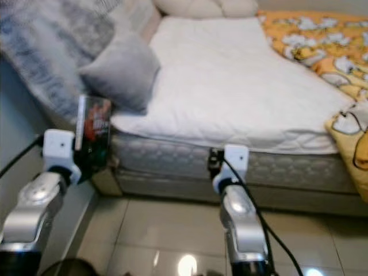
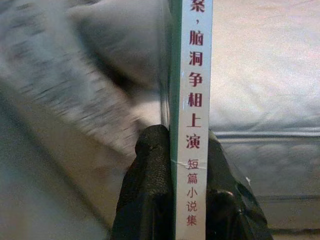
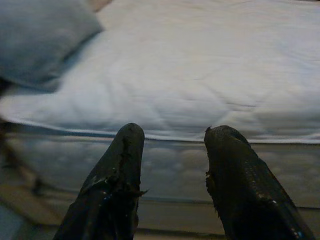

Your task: Clean up the room

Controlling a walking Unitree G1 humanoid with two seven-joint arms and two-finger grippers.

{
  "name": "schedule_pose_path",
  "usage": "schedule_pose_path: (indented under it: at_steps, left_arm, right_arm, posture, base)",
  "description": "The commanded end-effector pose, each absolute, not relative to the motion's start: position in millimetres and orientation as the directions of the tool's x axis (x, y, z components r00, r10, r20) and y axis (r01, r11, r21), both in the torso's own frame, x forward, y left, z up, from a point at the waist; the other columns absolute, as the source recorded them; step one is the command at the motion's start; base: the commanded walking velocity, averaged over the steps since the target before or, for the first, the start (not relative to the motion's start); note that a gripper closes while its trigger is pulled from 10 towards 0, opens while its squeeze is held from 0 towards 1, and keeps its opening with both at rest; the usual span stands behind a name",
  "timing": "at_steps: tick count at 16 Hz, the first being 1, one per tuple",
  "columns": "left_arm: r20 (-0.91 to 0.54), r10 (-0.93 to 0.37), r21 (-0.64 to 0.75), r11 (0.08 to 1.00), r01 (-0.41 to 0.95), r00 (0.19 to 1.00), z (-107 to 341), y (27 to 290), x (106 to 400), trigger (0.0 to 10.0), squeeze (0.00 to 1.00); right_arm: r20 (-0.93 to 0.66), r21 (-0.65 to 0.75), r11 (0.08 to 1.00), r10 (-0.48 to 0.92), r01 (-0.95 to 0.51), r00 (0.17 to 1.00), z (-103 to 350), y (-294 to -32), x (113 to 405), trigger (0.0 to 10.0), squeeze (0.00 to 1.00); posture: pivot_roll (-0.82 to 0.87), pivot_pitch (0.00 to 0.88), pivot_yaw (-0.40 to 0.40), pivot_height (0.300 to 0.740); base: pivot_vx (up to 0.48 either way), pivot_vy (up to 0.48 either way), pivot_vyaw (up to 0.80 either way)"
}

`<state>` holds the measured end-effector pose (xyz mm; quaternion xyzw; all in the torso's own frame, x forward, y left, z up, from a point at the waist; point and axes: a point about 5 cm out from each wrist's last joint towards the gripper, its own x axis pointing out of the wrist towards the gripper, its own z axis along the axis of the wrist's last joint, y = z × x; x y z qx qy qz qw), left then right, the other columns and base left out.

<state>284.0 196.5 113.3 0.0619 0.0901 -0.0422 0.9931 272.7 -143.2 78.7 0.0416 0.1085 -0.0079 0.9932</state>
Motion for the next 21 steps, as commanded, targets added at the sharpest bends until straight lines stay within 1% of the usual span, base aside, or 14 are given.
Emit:
schedule_pose_path:
  at_steps: [1,13,17,21]
  left_arm:
    - [-0.134,-0.099,0.130,0.985,0.116,0.986,124.4,190.9,286.9,10.0,0.00]
    - [-0.121,-0.107,0.124,0.985,0.122,0.987,126.4,187.7,293.3,10.0,0.00]
    - [-0.118,-0.112,0.121,0.985,0.126,0.987,127.0,185.7,295.6,10.0,0.00]
    - [-0.114,-0.111,0.117,0.985,0.125,0.987,127.9,186.4,297.0,10.0,0.00]
  right_arm:
    - [-0.210,0.083,0.996,-0.028,0.046,0.977,80.5,-148.2,272.5,10.0,0.00]
    - [-0.191,0.075,0.996,-0.027,0.042,0.981,85.4,-149.4,278.6,10.0,0.00]
    - [-0.169,0.020,0.999,-0.030,0.034,0.985,90.3,-148.4,282.1,10.0,0.00]
    - [-0.152,0.041,0.999,-0.007,0.014,0.988,92.1,-146.6,282.9,10.0,0.00]
  posture:
    - [-0.01,0.000,0.041,0.740]
    - [-0.02,0.000,0.044,0.740]
    - [-0.02,0.000,0.046,0.740]
    - [-0.02,0.000,0.046,0.740]
  base:
    - [0.292,0.000,0.00]
    - [0.312,0.000,0.00]
    - [0.321,0.000,0.00]
    - [0.318,0.000,0.00]
